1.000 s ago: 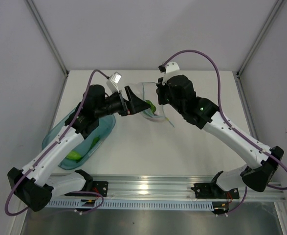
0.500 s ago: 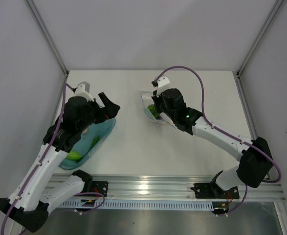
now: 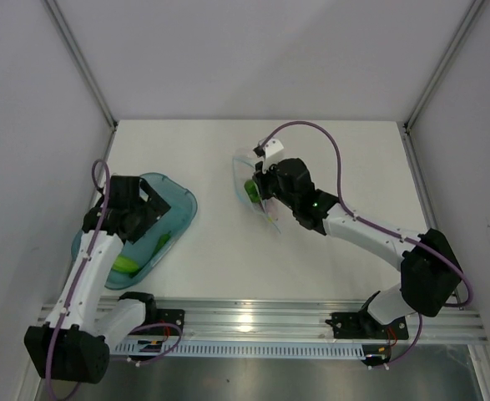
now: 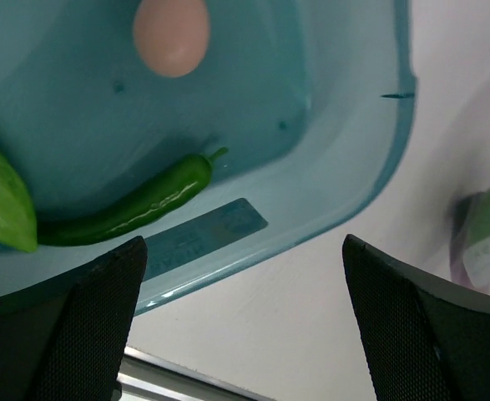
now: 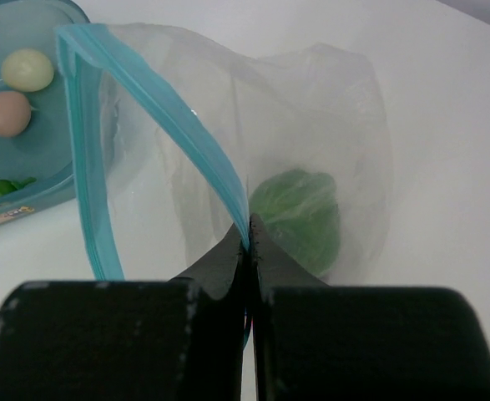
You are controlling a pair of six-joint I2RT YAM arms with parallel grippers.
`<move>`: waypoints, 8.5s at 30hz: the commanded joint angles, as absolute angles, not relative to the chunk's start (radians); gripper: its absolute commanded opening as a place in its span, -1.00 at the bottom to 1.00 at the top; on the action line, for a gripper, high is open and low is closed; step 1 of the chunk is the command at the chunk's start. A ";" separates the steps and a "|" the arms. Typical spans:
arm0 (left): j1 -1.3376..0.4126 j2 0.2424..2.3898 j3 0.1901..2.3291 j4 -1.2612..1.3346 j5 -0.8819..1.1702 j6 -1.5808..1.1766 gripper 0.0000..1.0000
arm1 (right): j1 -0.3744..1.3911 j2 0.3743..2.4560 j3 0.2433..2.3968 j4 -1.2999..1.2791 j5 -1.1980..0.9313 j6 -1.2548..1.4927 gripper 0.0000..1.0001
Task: Place the food in the zip-top bag and seal the zipper
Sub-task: Pick up the fake vegetable from the bin, then place the fake vegetable in the zipper food storage bag, then adjust the zipper food storage bag at the center of the board.
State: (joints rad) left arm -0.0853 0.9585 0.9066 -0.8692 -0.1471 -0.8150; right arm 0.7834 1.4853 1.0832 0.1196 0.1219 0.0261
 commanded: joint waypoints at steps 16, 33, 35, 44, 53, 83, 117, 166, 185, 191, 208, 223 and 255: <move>0.046 1.132 0.851 -0.924 -0.152 -0.887 0.92 | 0.749 1.470 1.057 0.209 0.107 0.058 -1.00; 0.038 1.203 0.758 -0.729 -0.135 -0.606 0.72 | 0.693 1.417 0.988 0.276 0.034 0.094 -1.00; 0.034 1.198 0.733 -0.701 -0.111 -0.617 0.70 | 0.684 1.411 0.983 0.281 0.023 0.098 -1.00; 0.020 1.249 0.692 -0.660 -0.094 -0.641 0.70 | 0.673 1.402 0.965 0.301 0.012 0.109 -1.00; 0.011 1.345 0.675 -0.617 -0.066 -0.661 0.64 | 0.672 1.408 0.963 0.304 -0.015 0.112 -1.00; 0.012 1.192 0.796 -0.785 -0.242 -0.666 -0.90 | 0.670 1.447 0.977 0.321 -0.043 0.123 -1.00; -0.506 0.802 0.994 0.129 0.485 -0.396 -0.99 | 0.706 1.519 1.068 0.247 -0.140 0.138 -1.00; -0.500 1.339 0.873 0.615 0.681 -0.219 -0.90 | 0.612 1.442 0.982 0.354 -0.344 0.252 -1.00; -0.485 1.292 0.758 0.592 0.574 -0.187 -0.20 | 0.604 1.451 0.974 0.365 -0.353 0.255 -1.00; -0.485 1.220 0.686 0.595 0.509 -0.187 0.24 | 0.601 1.453 0.974 0.364 -0.356 0.255 -1.00; -0.491 0.933 0.670 0.330 0.416 -0.405 0.64 | 0.597 1.493 1.163 0.017 -0.235 0.238 -1.00; -0.561 0.623 0.658 -0.110 0.390 -0.557 0.63 | 0.679 1.272 1.439 -0.572 -0.124 0.325 -1.00; -0.551 0.500 0.814 -0.784 -0.086 -0.776 0.99 | 0.735 1.387 1.327 -0.581 0.012 0.350 -1.00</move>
State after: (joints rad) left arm -0.5583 0.5076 0.7692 -0.7162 0.0261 -0.7338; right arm 0.7353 1.4361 1.2720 -0.5720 0.0036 0.3862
